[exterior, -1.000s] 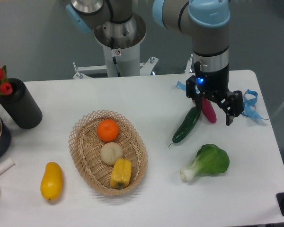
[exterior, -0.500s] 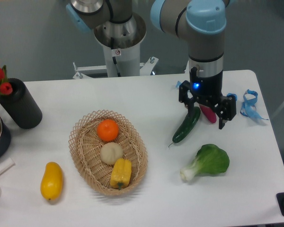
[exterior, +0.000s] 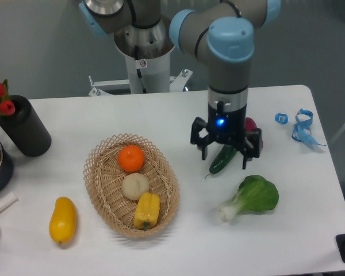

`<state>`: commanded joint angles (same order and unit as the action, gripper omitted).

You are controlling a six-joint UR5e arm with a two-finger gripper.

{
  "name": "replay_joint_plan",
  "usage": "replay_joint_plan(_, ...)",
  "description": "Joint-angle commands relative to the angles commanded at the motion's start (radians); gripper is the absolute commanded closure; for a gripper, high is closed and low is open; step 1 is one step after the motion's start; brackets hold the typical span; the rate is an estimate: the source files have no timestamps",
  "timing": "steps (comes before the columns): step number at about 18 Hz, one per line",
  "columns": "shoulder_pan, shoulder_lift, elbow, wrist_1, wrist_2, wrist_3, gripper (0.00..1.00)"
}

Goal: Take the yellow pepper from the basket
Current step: 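Move the open gripper over the basket and lower onto the yellow pepper, then close the gripper around the yellow bell pepper in the basket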

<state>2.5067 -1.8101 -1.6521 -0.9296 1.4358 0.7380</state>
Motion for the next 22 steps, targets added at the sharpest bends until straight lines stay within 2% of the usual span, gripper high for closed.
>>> replay_joint_plan(5,-0.106,-0.083,-0.005,0.015,-0.020,-0.181,0.00)
replay_joint_plan(9,-0.152,-0.135,-0.006,0.021,-0.075,-0.210,0.00)
replay_joint_plan(11,-0.167,-0.159,-0.015,0.044,-0.077,-0.210,0.00)
replay_joint_plan(13,-0.170,-0.173,-0.032,0.049,-0.077,-0.209,0.00)
replay_joint_plan(15,-0.180,-0.176,-0.051,0.078,-0.077,-0.207,0.00)
replay_joint_plan(22,-0.197,-0.239,-0.040,0.117,-0.074,-0.204,0.00)
